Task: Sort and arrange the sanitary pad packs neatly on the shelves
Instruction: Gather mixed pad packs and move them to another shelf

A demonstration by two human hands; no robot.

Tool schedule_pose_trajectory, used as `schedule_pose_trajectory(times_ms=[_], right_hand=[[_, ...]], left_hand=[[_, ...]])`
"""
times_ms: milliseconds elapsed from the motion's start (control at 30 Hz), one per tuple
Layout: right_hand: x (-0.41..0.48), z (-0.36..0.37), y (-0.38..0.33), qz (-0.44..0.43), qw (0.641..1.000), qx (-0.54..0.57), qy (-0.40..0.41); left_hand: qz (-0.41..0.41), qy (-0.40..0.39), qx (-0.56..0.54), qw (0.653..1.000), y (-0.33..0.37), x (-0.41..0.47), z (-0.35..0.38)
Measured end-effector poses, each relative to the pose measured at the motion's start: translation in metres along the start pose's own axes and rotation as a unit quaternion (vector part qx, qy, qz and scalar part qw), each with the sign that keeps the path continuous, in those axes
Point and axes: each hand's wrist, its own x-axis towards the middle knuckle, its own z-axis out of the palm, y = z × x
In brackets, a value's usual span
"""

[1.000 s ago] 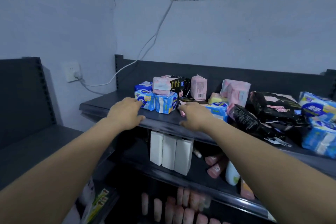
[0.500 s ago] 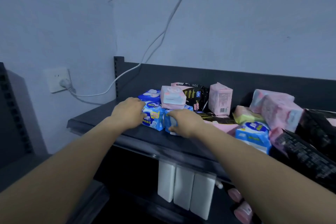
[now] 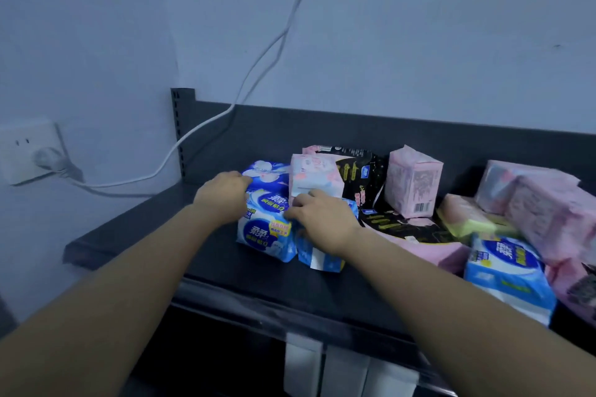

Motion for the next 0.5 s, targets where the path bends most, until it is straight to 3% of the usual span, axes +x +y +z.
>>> schedule_pose_trajectory(times_ms=[200, 367, 500], right_hand=[[0.000, 0.016, 0.021, 0.004, 0.996, 0.034, 0.078], [-0.002, 0.018, 0.039, -0.028, 0.994, 0.048, 0.096], [-0.006, 0.021, 0.045, -0.039, 0.988, 0.072, 0.129]], left_hand=[[0.008, 0.009, -0.082, 0.997, 0.012, 0.023, 0.006], [-0.052, 0.015, -0.215, 0.975, 0.017, 0.038, 0.010], [-0.082, -0.044, -0.184, 0.979, 0.001, 0.045, 0.020]])
